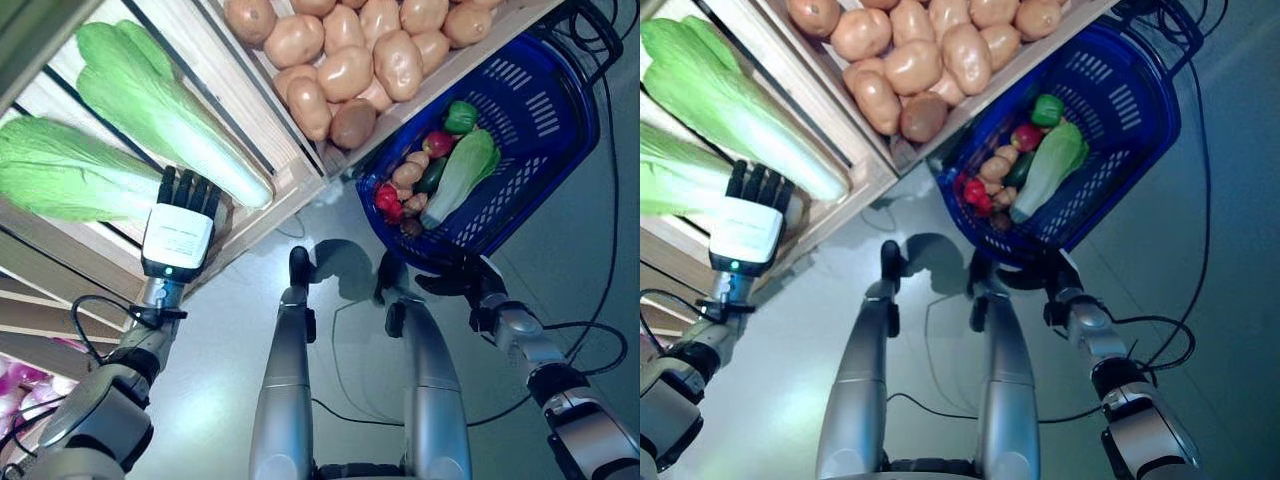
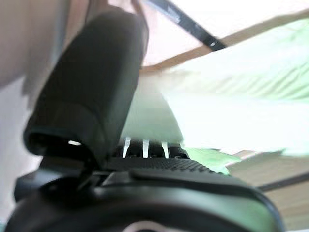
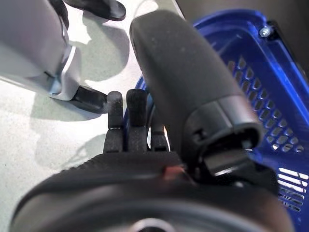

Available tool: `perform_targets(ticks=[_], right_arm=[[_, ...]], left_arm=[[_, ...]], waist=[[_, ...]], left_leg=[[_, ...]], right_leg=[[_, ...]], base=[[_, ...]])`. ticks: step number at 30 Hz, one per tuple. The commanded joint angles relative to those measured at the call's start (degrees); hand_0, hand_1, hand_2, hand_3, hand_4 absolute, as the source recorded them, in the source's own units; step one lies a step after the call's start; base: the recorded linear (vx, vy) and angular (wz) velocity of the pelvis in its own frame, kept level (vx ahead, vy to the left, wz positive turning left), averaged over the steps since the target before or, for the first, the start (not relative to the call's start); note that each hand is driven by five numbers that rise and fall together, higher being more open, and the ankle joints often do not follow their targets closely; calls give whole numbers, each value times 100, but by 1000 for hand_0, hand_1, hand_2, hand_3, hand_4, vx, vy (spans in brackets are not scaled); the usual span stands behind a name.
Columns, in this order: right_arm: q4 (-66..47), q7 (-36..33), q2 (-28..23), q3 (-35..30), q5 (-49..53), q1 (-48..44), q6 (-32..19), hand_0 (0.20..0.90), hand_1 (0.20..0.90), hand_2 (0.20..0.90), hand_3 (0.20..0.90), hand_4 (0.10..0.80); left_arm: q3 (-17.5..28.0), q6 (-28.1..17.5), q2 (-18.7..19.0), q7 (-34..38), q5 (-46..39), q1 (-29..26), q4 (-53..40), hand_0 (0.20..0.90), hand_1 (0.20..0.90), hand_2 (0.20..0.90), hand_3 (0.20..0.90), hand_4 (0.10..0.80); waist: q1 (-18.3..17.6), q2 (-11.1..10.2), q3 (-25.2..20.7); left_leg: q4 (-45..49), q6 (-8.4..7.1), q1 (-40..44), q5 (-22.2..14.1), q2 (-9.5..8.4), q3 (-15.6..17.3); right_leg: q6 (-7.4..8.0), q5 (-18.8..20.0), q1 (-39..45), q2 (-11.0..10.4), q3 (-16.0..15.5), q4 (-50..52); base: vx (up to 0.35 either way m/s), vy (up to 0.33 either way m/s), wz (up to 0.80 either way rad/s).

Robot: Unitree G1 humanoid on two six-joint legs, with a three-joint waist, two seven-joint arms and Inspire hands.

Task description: Put vegetables into the basket

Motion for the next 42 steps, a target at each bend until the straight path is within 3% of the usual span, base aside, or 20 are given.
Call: perform_targets(ticks=[1,2,3,18,25,26,32,37,42], right_arm=[[6,-111,-328,-96,326,-41,-237,900,900,900,900,800],[-3,-122,-305,-87,325,-54,-234,900,900,900,900,800],[17,-115,-286,-77,334,-71,-247,900,900,900,900,800],[121,-107,-289,-16,368,-181,-321,900,900,900,900,800],[9,-129,-172,-95,461,-66,-341,900,900,900,900,800],[-64,-158,-118,-131,453,-22,-353,900,900,900,900,800],[-518,-268,185,-320,250,587,-383,900,900,900,900,800],[-951,-240,342,-514,138,1153,-492,900,900,900,900,800],[-1940,-263,744,-785,-235,2072,-508,900,900,900,900,800]], left_arm=[[621,41,-24,1131,-212,-324,-35,900,900,900,900,800],[626,30,-35,1139,-211,-349,0,627,627,627,627,618],[626,3,-39,1145,-187,-389,45,300,300,300,300,400],[576,-135,61,1036,-532,-609,166,300,300,300,300,400],[886,-487,39,1590,-611,-390,-90,300,300,300,300,400],[996,-589,57,1714,-600,-344,-214,300,300,300,300,400],[1589,-956,-147,1929,-582,390,-1053,300,300,300,300,400],[2150,-1625,-574,1622,-1004,1303,-2167,300,300,300,300,400],[2923,-3040,-1116,393,-1552,2498,-3672,300,300,300,300,400]], waist=[[-40,47,-25],[-42,37,-25],[-45,32,-25],[-98,124,-25],[-91,122,-25],[-92,126,-25],[-10,157,-25],[128,218,-187],[216,184,-693]], left_leg=[[-33,311,-324,302,-299,239],[-48,302,-313,302,-302,232],[-65,297,-302,304,-308,226],[-141,248,-122,270,-324,264],[-288,211,354,261,-309,265],[-406,235,392,451,-317,274],[-779,214,1228,500,-421,187],[-1217,244,2006,536,-551,68],[-2072,257,3021,646,-501,-58]], right_leg=[[-90,384,235,96,-73,-183],[-91,387,249,107,-73,-210],[-92,388,261,115,-76,-234],[-114,303,464,157,-81,-404],[-96,260,945,230,-56,-620],[-123,435,994,239,-90,-771],[-45,476,1894,158,-141,-1249],[34,504,2727,-2,-260,-1635],[151,648,3754,-77,-386,-2353]], base=[[-2,-48,1],[2,-44,1],[2,-43,0],[0,-2,0],[25,-44,-1],[-7,-66,-1],[71,-29,-3],[136,-19,-5],[216,-85,0]])
